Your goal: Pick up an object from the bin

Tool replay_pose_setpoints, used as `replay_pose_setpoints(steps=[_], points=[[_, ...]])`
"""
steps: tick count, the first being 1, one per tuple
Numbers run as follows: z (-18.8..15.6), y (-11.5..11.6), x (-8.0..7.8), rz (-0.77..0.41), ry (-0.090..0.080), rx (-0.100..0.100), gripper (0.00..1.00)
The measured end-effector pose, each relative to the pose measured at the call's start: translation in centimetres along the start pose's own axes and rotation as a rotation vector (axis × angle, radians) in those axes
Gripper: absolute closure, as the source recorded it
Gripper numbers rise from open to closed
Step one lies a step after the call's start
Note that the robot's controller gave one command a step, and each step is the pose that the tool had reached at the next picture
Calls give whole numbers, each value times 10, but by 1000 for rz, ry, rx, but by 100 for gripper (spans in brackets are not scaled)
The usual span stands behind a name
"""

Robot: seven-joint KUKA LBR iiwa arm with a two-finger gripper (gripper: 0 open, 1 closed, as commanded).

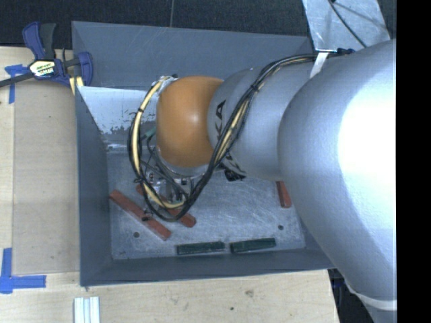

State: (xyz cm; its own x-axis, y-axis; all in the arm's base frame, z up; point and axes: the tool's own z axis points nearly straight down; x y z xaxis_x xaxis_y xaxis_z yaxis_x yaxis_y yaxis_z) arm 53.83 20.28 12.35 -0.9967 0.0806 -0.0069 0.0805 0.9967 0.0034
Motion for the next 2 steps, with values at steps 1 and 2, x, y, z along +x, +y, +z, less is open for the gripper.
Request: replay_pose_setpoints(steps=[1, 2], points=[[3, -1, 1, 0, 4, 3, 0], [51, -35, 24, 106, 0, -1, 0]])
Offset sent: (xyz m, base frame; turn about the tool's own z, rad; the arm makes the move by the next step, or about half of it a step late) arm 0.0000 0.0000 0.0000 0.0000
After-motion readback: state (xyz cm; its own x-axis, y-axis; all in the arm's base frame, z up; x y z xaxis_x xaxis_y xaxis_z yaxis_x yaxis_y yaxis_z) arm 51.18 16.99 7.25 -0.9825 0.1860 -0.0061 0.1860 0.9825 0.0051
